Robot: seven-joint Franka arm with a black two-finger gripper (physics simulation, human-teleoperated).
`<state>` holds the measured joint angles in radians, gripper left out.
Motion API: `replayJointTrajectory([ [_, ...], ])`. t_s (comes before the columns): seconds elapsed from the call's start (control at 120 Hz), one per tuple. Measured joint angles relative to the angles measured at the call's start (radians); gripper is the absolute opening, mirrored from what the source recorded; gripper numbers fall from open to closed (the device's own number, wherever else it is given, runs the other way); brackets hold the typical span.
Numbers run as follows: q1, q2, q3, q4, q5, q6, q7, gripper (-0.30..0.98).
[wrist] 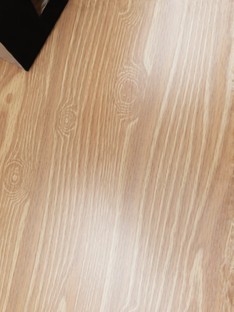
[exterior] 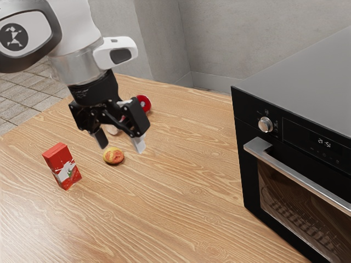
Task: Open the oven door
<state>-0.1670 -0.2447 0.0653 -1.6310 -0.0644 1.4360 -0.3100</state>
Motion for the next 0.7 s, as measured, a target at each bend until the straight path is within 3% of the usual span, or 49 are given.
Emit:
replayJointTrajectory([
  [0.15,-0.031,-0.045,0.0,-0.025,-0.006,0.016,-0.119,0.69],
  [0.242,-0.069,-0.206,0.005,-0.114,-0.006,0.039,-0.178,0.69],
  [0.333,-0.11,-0.255,0.005,-0.188,-0.026,0.128,-0.238,0.69],
  [0.417,-0.219,-0.308,0.022,-0.27,-0.07,0.27,-0.341,0.69],
  [0.5,-0.347,-0.343,0.126,-0.311,-0.087,0.372,-0.438,0.69],
  [0.7,-0.474,-0.388,0.177,-0.435,-0.102,0.565,-0.635,0.68],
])
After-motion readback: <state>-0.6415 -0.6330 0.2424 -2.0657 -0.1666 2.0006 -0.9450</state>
